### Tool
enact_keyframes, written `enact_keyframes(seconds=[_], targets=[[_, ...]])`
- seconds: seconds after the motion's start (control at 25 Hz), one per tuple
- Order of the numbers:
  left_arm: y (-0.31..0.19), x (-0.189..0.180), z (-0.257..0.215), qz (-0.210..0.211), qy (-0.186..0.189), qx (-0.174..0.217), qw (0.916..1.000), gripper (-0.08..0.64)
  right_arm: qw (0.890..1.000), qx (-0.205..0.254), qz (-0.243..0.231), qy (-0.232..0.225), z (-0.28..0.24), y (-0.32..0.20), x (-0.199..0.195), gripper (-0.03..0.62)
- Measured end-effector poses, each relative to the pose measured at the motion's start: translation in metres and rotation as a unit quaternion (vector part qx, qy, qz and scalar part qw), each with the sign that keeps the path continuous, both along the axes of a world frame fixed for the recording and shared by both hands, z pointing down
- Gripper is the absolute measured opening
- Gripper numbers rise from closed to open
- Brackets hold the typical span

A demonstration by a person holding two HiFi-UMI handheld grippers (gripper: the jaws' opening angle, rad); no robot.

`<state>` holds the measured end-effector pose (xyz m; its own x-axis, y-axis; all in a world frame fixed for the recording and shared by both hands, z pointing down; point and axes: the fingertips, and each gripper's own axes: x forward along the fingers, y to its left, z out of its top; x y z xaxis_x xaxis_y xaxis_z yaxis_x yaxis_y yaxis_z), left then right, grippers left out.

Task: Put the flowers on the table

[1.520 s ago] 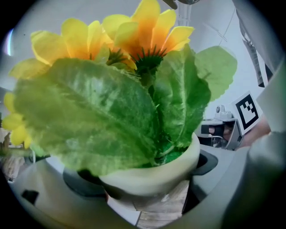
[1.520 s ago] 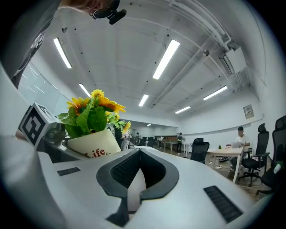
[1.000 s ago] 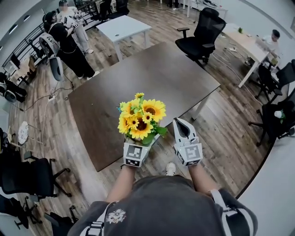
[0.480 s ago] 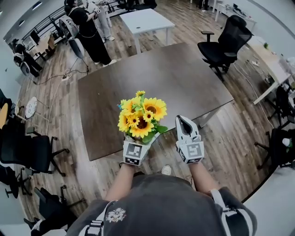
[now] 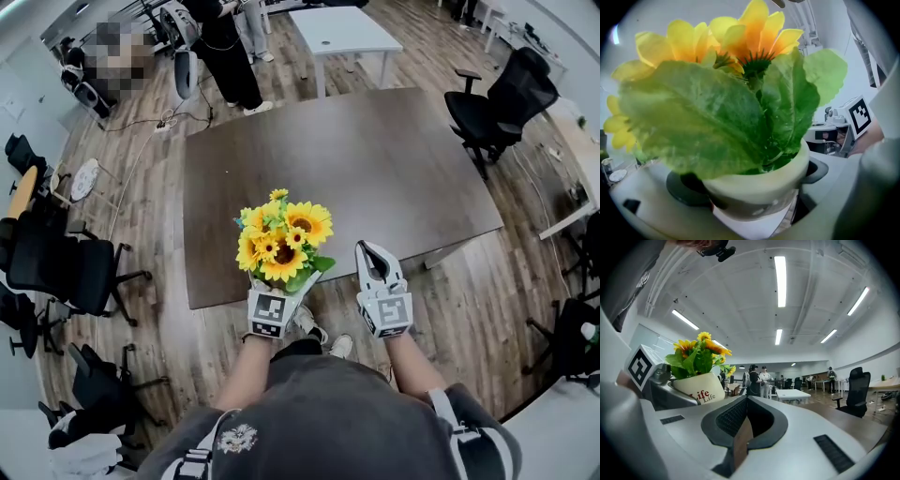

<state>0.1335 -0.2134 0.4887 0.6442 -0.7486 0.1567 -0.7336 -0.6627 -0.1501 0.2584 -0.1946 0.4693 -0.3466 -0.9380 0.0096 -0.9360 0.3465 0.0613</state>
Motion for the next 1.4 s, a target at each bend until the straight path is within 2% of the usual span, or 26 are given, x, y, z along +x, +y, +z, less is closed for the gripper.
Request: enact_keyframes(seconds=[0.28, 0.64, 0.8, 1.12, 1.4], targets=[[-0.032, -0.012, 0.02, -0.005, -0.025, 0.007, 0.9997, 0.565, 0.999, -0.016, -0.026, 0.016, 0.019, -0.038, -0.023, 0.023], [-0.096, -0.025, 0.038, -0.01, -0.028, 0.0, 0.9996, 0.566, 0.998, -0.03, -0.04, 0.041, 0.026, -0.109, -0.037, 0.023], [-0.125, -0.039, 0.056, -0.027, -0.026, -0.023, 0.999, 0.566, 0.996, -0.033, -0.06, 0.05, 0.024, -0.145, -0.06, 0.023], [-0.142, -0.045, 0.064, -0.027, -0.017, -0.028, 0.9991, 0.566, 0.996, -0.032, -0.053, 0.06, 0.025, -0.168, -0.072, 0.023], [-0.155, -0.048, 0.079, -0.039, -0.029, -0.038, 0.9981, 0.566, 0.996, -0.047, -0.059, 0.058, 0.04, -0.183, -0.071, 0.023]])
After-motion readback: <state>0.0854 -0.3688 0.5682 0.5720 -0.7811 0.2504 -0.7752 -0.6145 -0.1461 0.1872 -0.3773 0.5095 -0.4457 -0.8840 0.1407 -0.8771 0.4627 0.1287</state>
